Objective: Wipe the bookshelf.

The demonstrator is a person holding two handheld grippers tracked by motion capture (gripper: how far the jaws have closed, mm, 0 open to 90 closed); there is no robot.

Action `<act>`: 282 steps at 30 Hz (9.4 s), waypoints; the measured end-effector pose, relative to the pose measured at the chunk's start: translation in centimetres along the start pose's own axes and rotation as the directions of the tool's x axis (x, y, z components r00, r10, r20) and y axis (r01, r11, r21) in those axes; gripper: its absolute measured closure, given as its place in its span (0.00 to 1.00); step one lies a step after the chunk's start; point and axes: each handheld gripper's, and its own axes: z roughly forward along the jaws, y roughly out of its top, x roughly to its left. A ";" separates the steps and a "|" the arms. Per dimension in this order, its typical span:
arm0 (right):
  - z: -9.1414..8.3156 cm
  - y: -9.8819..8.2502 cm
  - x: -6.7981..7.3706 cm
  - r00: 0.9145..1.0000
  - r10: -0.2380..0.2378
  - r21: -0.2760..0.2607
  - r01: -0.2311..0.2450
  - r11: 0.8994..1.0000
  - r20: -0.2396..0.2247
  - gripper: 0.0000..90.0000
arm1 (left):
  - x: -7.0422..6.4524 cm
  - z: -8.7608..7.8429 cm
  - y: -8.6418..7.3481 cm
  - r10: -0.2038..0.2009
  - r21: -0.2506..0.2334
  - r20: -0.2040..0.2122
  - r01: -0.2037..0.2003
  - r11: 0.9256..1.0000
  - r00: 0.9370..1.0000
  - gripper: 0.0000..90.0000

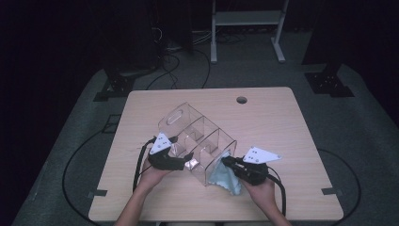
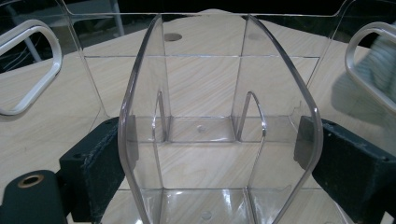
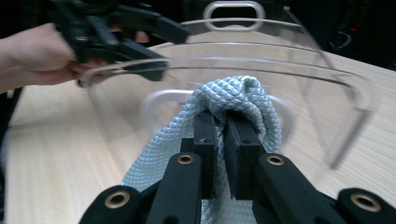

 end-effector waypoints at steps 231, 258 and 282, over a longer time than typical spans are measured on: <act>0.2 0.8 3.0 0.997 -0.060 0.007 0.060 0.998 -0.045 0.93 | -0.4 0.8 0.3 -0.033 -0.006 -0.072 0.032 0.999 0.997 0.10; -0.3 1.8 2.5 0.998 -0.047 -0.021 0.046 0.999 -0.049 0.93 | -0.3 0.7 0.3 -0.030 -0.003 -0.063 0.029 1.000 0.998 0.10; -1.3 1.3 0.7 1.000 -0.003 -0.041 0.004 0.999 0.010 0.93 | -0.6 0.7 0.3 -0.016 -0.006 -0.041 0.015 1.000 0.999 0.10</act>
